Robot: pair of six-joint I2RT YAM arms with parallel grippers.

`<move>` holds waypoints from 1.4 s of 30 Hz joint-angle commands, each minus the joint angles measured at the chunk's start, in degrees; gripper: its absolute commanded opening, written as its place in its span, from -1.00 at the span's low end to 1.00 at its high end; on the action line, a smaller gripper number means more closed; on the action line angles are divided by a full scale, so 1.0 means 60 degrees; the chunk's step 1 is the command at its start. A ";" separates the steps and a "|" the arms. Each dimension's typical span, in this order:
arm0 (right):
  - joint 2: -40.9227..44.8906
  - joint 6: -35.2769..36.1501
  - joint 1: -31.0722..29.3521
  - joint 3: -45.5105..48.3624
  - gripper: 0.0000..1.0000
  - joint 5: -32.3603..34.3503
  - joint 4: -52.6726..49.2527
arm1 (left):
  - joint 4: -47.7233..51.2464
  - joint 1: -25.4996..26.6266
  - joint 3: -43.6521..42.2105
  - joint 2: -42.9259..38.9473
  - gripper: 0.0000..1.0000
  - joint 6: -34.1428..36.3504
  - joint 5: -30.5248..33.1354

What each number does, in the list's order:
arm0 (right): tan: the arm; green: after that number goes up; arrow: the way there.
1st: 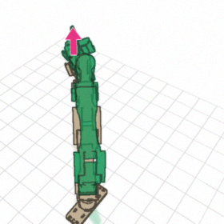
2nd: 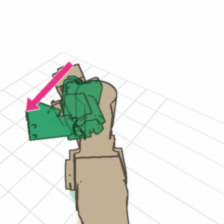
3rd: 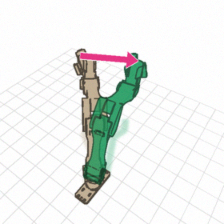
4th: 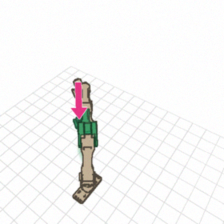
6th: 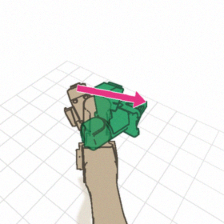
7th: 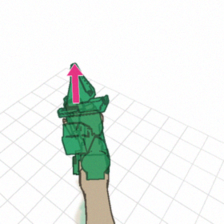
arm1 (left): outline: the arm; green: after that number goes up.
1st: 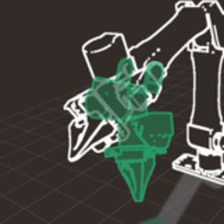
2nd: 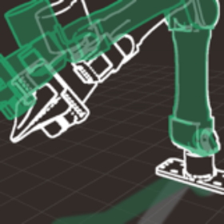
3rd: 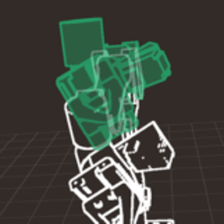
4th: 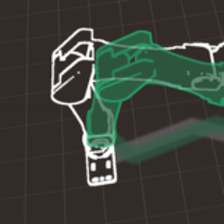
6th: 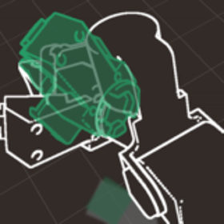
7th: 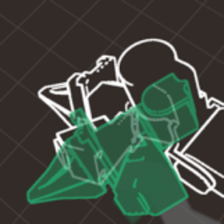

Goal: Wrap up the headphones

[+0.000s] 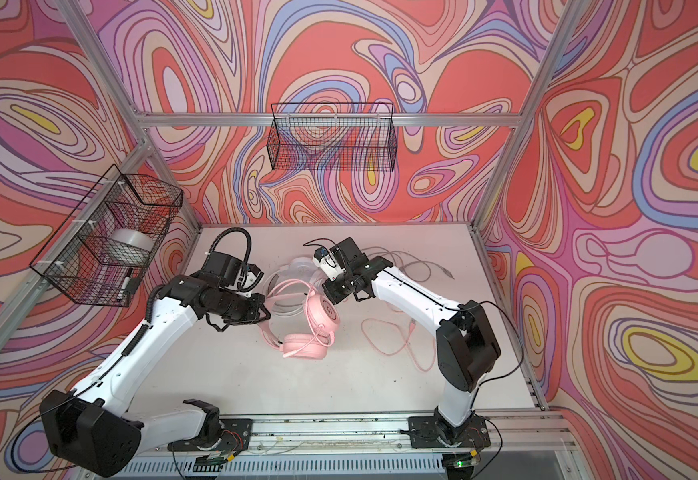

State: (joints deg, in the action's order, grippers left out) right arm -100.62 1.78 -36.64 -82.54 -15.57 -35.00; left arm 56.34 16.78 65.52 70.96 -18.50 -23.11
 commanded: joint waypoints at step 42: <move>0.2197 -0.0592 0.3060 0.3493 0.71 0.1303 -0.0462 | -0.0944 -0.0295 -0.0281 -0.0520 -1.00 -0.0650 -0.1354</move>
State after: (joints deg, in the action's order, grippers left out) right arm -83.79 -3.57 -18.26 -58.74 -16.80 -30.26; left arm 52.47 15.49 63.94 68.03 -21.26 -27.94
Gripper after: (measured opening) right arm 0.868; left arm 0.075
